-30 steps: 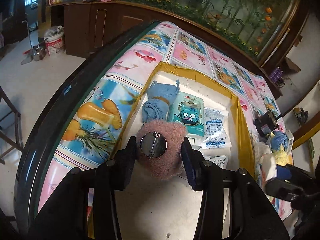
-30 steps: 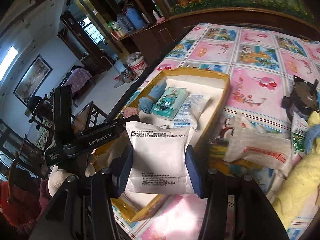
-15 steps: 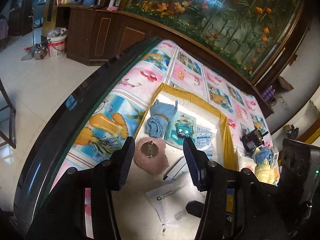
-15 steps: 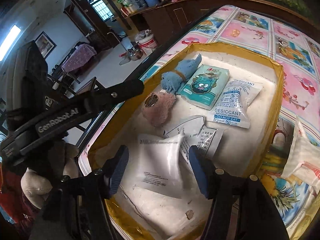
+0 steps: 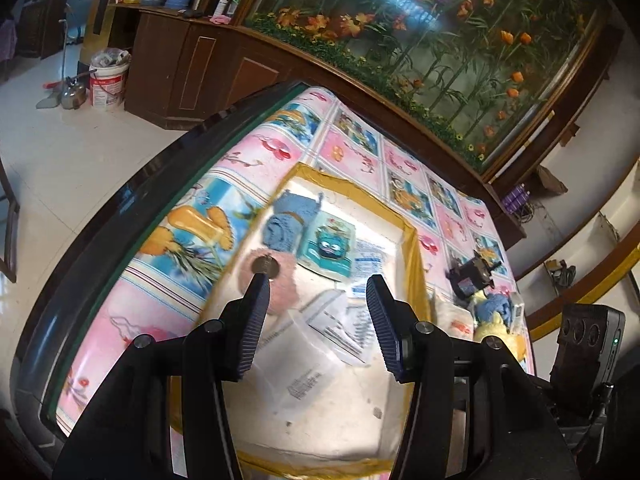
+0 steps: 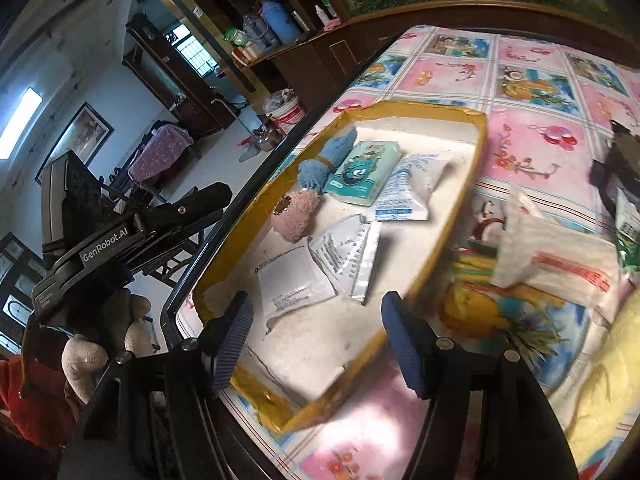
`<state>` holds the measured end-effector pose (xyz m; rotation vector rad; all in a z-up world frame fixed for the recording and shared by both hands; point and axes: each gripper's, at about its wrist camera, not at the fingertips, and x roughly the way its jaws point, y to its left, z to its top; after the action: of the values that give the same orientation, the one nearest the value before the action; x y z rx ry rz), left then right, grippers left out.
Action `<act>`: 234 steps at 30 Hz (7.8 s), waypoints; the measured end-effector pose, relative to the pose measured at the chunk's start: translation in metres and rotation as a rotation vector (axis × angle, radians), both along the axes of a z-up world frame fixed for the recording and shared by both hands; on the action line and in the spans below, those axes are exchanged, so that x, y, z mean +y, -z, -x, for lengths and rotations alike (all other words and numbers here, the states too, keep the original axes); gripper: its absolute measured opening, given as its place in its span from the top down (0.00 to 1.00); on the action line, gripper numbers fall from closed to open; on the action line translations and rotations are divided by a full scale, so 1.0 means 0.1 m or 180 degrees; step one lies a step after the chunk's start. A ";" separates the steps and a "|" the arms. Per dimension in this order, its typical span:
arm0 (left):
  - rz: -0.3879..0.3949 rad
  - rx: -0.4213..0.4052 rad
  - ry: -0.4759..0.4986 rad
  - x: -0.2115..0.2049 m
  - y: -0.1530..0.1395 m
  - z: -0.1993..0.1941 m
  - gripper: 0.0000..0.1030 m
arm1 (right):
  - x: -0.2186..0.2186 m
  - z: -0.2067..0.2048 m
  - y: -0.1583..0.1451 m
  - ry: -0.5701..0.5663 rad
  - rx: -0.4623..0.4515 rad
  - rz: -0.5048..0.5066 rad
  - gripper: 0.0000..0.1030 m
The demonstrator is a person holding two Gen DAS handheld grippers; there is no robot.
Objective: Organize soft objects
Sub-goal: 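Grasp the white printed plastic bag with the left tool, then place the white bag in the tray while the right tool drops a yellow towel there, then grasp the yellow-patterned tissue pack with the left tool while the right tool grasps a yellow towel, then place the tissue pack in the tray while the right tool drops the yellow towel there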
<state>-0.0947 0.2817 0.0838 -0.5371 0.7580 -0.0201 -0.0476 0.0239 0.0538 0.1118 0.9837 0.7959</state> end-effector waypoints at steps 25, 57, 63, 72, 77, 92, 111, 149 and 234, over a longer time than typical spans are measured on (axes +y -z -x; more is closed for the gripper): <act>-0.0975 0.0084 0.1245 -1.75 -0.18 -0.16 0.51 | -1.82 -0.39 0.27 0.1841 0.0112 0.0031 0.35; -0.2067 0.0741 0.2538 -2.86 0.60 -1.02 0.50 | -2.12 -0.21 0.39 0.1510 0.0247 -0.0243 0.52; -0.2199 0.0589 0.2454 -2.99 0.69 -0.86 0.47 | -2.06 -0.20 0.36 0.1521 0.0269 -0.0150 0.50; -0.1651 0.0461 0.2215 -2.77 0.49 -0.72 0.70 | -1.96 -0.15 0.31 0.1518 0.0134 -0.0054 0.56; -0.1382 0.0398 0.2160 -2.66 0.41 -0.61 0.71 | -2.02 -0.04 0.19 0.1539 0.0059 -0.0194 0.58; -0.0873 -0.0083 0.1302 -1.48 -0.36 -0.04 0.72 | -1.60 0.32 -0.69 0.1039 -0.0491 -0.0523 0.58; -0.0920 0.0430 0.0286 -0.13 0.24 -0.17 0.71 | 0.05 -0.25 -0.17 0.0236 0.0362 -0.0510 0.58; -0.0602 -0.0076 0.0934 -1.54 -0.30 0.21 0.40 | -2.12 0.00 -0.17 0.1722 -0.0258 0.0127 0.45; -0.0936 -0.0130 0.1518 -1.60 -0.30 0.12 0.49 | -1.54 -0.12 -0.61 0.0556 -0.0327 -0.0113 0.60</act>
<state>-0.1063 0.1220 0.1136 -0.0680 0.8179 -0.3555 -0.0353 -0.1296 0.1147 0.1835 0.8505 0.6525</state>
